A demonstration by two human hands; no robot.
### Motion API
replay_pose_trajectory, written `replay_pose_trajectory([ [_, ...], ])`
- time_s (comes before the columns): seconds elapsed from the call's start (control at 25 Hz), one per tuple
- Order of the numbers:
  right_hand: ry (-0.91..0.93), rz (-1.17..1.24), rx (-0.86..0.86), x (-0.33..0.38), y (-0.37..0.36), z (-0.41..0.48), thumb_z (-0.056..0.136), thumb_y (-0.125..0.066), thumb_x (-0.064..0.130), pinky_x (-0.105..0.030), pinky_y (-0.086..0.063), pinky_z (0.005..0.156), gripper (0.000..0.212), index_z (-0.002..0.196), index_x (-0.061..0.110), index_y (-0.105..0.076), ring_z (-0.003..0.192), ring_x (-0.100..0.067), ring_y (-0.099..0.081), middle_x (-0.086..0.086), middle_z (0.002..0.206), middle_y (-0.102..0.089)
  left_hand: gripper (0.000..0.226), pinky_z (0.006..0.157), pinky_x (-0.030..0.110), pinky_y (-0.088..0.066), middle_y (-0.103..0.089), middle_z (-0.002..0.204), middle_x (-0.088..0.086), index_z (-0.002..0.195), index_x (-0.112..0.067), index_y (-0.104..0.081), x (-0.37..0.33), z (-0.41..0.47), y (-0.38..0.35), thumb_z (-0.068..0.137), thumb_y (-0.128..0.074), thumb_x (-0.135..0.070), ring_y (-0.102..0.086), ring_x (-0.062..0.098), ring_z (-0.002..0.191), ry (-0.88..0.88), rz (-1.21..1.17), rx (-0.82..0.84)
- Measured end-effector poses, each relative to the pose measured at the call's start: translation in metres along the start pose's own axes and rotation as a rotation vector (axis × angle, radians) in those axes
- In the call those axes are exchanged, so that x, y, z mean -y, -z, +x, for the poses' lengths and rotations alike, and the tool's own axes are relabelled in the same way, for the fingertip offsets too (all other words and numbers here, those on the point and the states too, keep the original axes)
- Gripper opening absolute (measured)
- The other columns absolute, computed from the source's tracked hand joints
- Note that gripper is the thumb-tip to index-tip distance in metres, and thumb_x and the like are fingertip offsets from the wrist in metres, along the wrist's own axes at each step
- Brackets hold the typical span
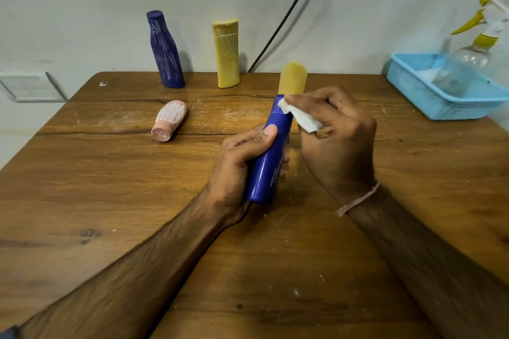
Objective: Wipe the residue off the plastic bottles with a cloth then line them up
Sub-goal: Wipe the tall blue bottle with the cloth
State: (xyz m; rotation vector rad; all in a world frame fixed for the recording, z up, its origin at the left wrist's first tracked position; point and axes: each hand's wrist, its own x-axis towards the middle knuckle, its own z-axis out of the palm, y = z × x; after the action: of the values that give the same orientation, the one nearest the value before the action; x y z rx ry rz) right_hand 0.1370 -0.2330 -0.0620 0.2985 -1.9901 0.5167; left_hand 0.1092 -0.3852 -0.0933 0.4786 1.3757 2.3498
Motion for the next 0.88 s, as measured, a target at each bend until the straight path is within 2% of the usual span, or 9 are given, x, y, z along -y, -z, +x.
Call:
replay_pose_trajectory([
  [0.2, 0.123, 0.001, 0.138, 0.006, 0.003, -0.009, 0.082, -0.076, 0.001, -0.035, -0.057, 0.079, 0.028, 0.109, 0.002, -0.076, 0.092, -0.027, -0.068, -0.016, 0.099, -0.072, 0.032, 0.065, 0.035, -0.052, -0.064, 0.094, 0.018, 0.113, -0.006, -0.069, -0.002, -0.001, 0.005, 0.094, -0.057, -0.028, -0.060, 0.025, 0.077, -0.002, 0.007, 0.017],
  [0.28, 0.049, -0.021, 0.083, 0.000, 0.006, -0.003, 0.084, -0.074, 0.003, -0.036, -0.057, 0.074, 0.025, 0.109, 0.005, -0.076, 0.089, -0.026, -0.068, -0.015, 0.098, -0.072, 0.039, 0.069, 0.035, -0.052, -0.063, 0.100, 0.018, 0.123, -0.007, -0.067, 0.001, 0.001, 0.005, 0.091, -0.062, -0.030, -0.062, 0.023, 0.082, -0.084, 0.156, -0.024],
  [0.4, 0.016, -0.010, 0.042, 0.005, 0.008, -0.003, 0.086, -0.074, 0.005, -0.031, -0.055, 0.071, 0.025, 0.110, 0.004, -0.076, 0.083, -0.024, -0.066, -0.016, 0.093, -0.070, 0.062, 0.085, 0.039, -0.054, -0.063, 0.117, 0.014, 0.136, -0.015, -0.062, 0.006, 0.002, 0.003, 0.082, -0.071, -0.044, -0.062, 0.021, 0.105, -0.244, 0.500, -0.087],
  [0.56, 0.049, -0.018, 0.070, 0.018, 0.006, 0.000, 0.081, -0.073, -0.002, -0.019, -0.049, 0.072, 0.031, 0.111, 0.002, -0.076, 0.080, -0.022, -0.061, -0.017, 0.089, -0.065, 0.064, 0.091, 0.033, -0.053, -0.056, 0.115, 0.004, 0.137, -0.014, -0.061, 0.006, 0.000, 0.001, 0.078, -0.072, -0.038, -0.053, 0.013, 0.108, -0.426, 0.791, -0.177],
  [0.64, -0.019, -0.030, 0.000, 0.012, 0.009, 0.005, 0.081, -0.075, -0.002, -0.013, -0.044, 0.068, 0.027, 0.107, 0.003, -0.078, 0.075, -0.021, -0.061, -0.016, 0.087, -0.065, 0.074, 0.091, 0.018, -0.049, -0.052, 0.118, 0.001, 0.146, -0.018, -0.053, 0.005, -0.002, -0.002, 0.079, -0.075, -0.039, -0.050, 0.008, 0.109, -0.457, 0.887, -0.248],
  [0.72, -0.037, -0.033, -0.009, 0.011, 0.009, 0.003, 0.084, -0.076, 0.002, -0.013, -0.045, 0.069, 0.023, 0.106, 0.003, -0.078, 0.075, -0.022, -0.063, -0.016, 0.088, -0.067, 0.076, 0.088, 0.013, -0.046, -0.050, 0.116, 0.001, 0.148, -0.020, -0.050, 0.004, -0.003, -0.004, 0.079, -0.075, -0.036, -0.047, 0.005, 0.104, -0.503, 0.941, -0.292],
  [0.84, 0.074, -0.022, 0.100, 0.019, 0.004, -0.004, 0.083, -0.079, 0.003, -0.026, -0.054, 0.072, 0.026, 0.109, 0.000, -0.077, 0.079, -0.025, -0.063, -0.018, 0.087, -0.064, 0.063, 0.089, 0.031, -0.052, -0.051, 0.111, 0.004, 0.137, -0.014, -0.062, 0.003, -0.003, -0.004, 0.077, -0.077, -0.026, -0.047, 0.008, 0.100, -0.567, 0.985, -0.329],
  [0.88, 0.076, -0.021, 0.108, 0.019, 0.003, -0.002, 0.083, -0.079, 0.003, -0.024, -0.053, 0.072, 0.027, 0.109, 0.000, -0.076, 0.079, -0.024, -0.061, -0.018, 0.087, -0.063, 0.062, 0.089, 0.031, -0.052, -0.051, 0.111, 0.005, 0.135, -0.013, -0.063, 0.002, -0.003, -0.004, 0.076, -0.078, -0.025, -0.046, 0.009, 0.100, -0.585, 1.019, -0.339],
])
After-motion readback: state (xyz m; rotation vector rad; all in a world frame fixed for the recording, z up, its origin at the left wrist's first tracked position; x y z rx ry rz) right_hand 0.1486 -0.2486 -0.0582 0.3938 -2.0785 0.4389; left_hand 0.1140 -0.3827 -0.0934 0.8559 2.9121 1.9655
